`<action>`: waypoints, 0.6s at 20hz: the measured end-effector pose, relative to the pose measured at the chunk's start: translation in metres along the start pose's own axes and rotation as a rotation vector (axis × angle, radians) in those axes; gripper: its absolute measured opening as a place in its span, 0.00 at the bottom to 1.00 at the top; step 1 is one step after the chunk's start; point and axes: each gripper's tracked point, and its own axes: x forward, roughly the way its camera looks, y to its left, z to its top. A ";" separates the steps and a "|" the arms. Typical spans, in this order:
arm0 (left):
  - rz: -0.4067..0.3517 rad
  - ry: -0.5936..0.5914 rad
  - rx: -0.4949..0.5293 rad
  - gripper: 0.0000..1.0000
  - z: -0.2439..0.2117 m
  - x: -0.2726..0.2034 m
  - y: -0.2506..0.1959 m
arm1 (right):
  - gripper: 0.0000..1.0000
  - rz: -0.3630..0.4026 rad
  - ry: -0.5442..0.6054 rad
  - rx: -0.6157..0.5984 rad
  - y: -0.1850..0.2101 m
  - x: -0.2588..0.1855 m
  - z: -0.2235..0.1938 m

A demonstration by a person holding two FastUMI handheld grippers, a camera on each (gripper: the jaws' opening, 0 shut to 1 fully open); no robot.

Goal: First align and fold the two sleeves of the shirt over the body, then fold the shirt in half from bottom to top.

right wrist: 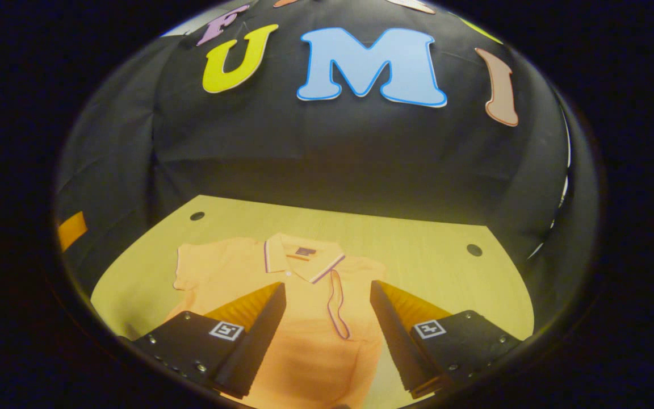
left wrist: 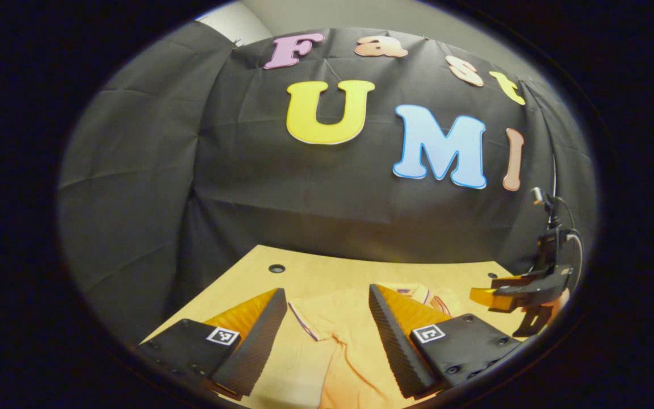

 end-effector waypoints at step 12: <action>-0.046 0.142 -0.040 0.94 -0.063 0.113 0.025 | 0.92 -0.111 -0.104 0.067 0.034 -0.123 0.007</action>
